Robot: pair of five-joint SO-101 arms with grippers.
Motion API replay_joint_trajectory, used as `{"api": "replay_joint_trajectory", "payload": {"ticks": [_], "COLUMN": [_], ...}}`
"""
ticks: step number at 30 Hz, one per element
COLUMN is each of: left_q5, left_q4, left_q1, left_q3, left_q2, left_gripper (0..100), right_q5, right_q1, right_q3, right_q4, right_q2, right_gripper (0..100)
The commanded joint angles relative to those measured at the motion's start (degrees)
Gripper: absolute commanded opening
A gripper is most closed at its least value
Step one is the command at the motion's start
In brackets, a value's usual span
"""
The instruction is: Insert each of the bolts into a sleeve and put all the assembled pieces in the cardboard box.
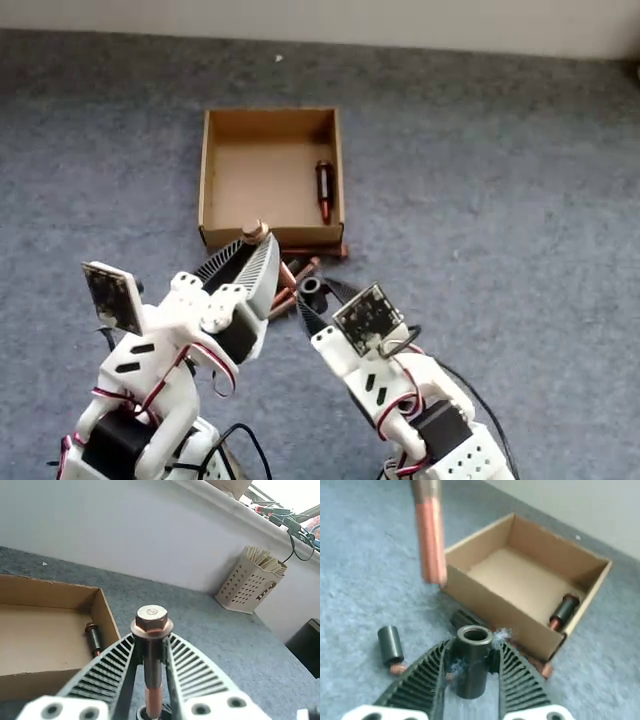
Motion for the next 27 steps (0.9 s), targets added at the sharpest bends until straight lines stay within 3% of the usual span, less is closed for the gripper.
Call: {"api": "replay_joint_trajectory", "payload": {"ticks": [1, 19, 27], "left_q5": [0.5, 0.4, 0.4], "left_q4": [-1.6, -6.5, -6.6], "left_q1": [2.9, 2.9, -1.0], "left_q3": [2.0, 2.2, 5.5], "left_q2": [-0.2, -0.3, -0.3], "left_gripper": [0, 0, 0], "right_q5": [0.5, 0.6, 0.6], "right_q1": [-1.0, -2.7, -2.9], "right_q3": [-0.7, -0.7, -1.1], "right_q4": [-5.2, -5.7, -5.7], "right_q2": [-1.0, -1.0, -1.0], "right_gripper": [0.4, 0.4, 0.4]}}
